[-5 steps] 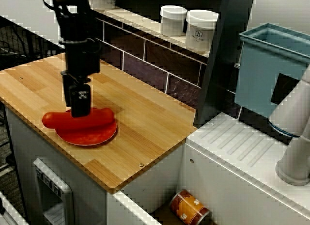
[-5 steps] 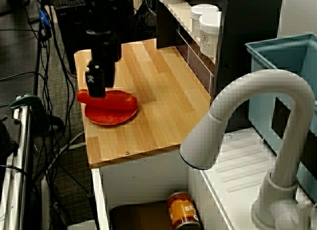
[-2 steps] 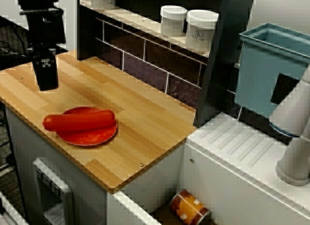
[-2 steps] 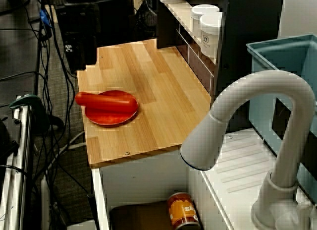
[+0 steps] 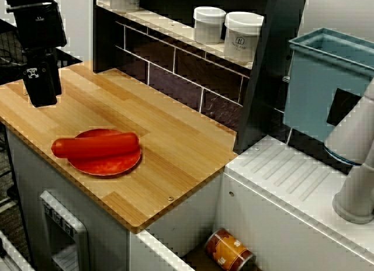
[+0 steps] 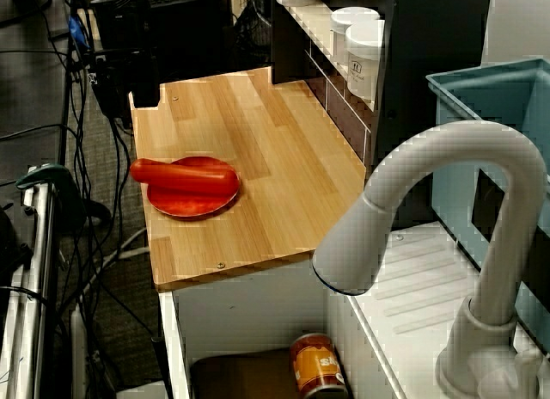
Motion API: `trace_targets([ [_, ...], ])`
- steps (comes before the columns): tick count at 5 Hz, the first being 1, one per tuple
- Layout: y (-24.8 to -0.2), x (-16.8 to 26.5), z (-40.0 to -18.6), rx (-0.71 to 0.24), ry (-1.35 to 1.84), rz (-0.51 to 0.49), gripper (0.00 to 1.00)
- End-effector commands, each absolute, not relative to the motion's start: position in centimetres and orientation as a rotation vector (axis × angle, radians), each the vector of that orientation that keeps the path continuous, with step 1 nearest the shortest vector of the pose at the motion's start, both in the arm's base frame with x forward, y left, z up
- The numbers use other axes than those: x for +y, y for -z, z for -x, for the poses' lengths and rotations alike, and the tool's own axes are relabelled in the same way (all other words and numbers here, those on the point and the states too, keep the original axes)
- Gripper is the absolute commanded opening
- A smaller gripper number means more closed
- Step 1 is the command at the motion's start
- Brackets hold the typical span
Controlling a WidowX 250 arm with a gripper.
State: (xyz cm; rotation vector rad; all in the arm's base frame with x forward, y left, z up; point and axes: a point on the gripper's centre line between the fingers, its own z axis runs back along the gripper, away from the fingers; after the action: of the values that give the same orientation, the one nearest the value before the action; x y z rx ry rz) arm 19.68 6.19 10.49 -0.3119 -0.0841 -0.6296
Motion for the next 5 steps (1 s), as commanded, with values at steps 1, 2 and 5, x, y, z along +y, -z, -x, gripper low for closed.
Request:
trace_targets([
  [1, -9.7, 5.9, -21.0, -0.050, 0.453, 0.294, 1.00],
  [2, -8.2, 4.7, -22.0, -0.072, 0.393, 0.264, 1.00],
  [5, -4.7, 1.0, -24.9, -0.070, 0.352, 0.209, 1.00],
])
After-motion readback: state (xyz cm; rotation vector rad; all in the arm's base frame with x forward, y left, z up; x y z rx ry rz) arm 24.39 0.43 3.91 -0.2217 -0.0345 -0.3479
